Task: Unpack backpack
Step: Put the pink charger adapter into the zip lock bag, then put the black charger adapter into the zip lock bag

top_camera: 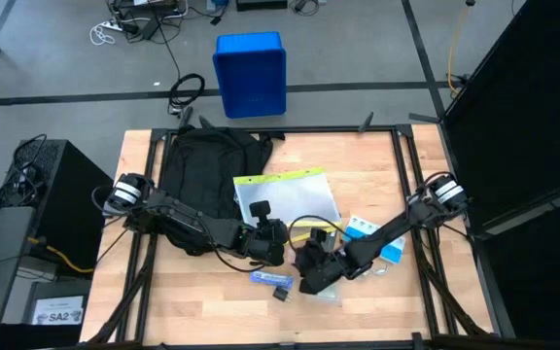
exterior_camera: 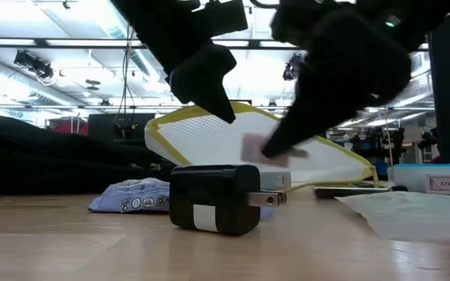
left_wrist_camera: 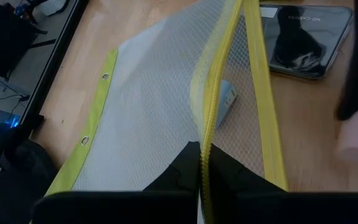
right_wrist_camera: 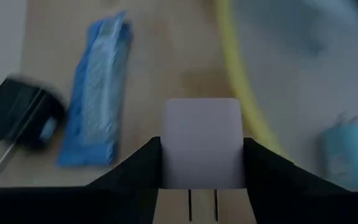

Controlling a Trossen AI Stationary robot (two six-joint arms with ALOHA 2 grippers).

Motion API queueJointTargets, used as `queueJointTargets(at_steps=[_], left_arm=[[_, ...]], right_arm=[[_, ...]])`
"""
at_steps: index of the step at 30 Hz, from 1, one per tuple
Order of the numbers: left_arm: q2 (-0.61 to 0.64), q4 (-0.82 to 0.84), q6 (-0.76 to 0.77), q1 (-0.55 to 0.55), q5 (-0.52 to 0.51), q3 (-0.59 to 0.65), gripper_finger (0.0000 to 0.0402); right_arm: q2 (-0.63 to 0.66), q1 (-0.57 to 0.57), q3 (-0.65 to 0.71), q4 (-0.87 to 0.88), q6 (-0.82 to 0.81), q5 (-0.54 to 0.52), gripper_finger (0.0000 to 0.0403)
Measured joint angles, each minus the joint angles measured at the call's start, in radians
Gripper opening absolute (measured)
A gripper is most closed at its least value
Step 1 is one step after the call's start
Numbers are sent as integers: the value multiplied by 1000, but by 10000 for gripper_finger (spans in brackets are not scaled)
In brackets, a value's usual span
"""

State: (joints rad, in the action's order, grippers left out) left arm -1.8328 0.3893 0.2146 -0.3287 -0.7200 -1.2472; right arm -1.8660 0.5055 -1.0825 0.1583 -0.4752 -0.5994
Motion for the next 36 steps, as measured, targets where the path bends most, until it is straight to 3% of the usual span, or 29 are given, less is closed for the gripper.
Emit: queueJointTargets(at_steps=[10,16,20,29,36], left_arm=[[0,0,0,-1,19,0,0],[0,0,0,-1,20,0,0],[0,1,-4,-7,23,0,0],[0,12,-6,-8,27,0,0],[0,35,-6,-8,27,0,0]], right_arm=[[0,-151,-5,52,8,-63,166],[0,-271,-5,52,24,-58,213],[0,-319,-5,51,32,15,237],[9,-285,-4,50,33,144,274],[14,-195,-4,47,4,176,263]])
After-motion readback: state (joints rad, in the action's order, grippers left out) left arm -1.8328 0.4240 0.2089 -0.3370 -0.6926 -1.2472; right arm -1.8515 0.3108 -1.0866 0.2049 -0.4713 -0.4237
